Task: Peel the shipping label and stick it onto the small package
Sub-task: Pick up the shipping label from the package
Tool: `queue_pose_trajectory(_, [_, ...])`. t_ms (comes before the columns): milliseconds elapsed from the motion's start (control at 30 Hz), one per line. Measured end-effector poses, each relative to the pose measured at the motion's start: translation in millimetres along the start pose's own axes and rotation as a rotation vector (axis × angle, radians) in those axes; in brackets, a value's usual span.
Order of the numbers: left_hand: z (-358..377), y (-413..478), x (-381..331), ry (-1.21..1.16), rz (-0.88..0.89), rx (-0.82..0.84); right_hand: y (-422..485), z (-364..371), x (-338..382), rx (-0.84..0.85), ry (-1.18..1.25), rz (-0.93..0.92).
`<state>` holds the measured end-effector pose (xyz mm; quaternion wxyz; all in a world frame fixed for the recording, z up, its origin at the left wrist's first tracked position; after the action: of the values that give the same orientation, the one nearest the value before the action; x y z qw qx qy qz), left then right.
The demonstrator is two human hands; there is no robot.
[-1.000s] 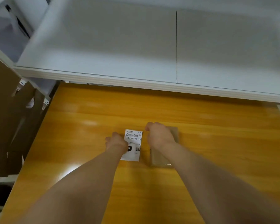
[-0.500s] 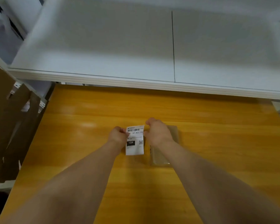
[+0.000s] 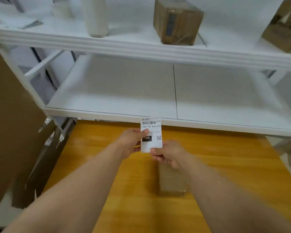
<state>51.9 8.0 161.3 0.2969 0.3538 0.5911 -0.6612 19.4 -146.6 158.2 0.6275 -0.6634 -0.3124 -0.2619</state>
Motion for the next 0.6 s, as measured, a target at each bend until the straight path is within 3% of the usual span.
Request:
queue_pose_trajectory(167, [5, -33, -16, 0.109, -0.030, 0.126, -26, -6, 32, -0.064, 0.085, -0.047])
queue_pose_trajectory(600, [15, -67, -50, 0.096, 0.102, 0.099, -68, -33, 48, 0.045, 0.341, -0.088])
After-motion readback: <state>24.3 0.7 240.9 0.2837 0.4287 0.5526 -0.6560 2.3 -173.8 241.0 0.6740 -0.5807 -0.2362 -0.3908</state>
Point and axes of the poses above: each hand's wrist, its own y-axis towards the middle knuckle, its own z-axis out of the palm, x = y × z, the point moved 4 cm from there along y, towards the middle knuckle, and after that the axes turned 4 degrees about y, right-handed, at the moved point
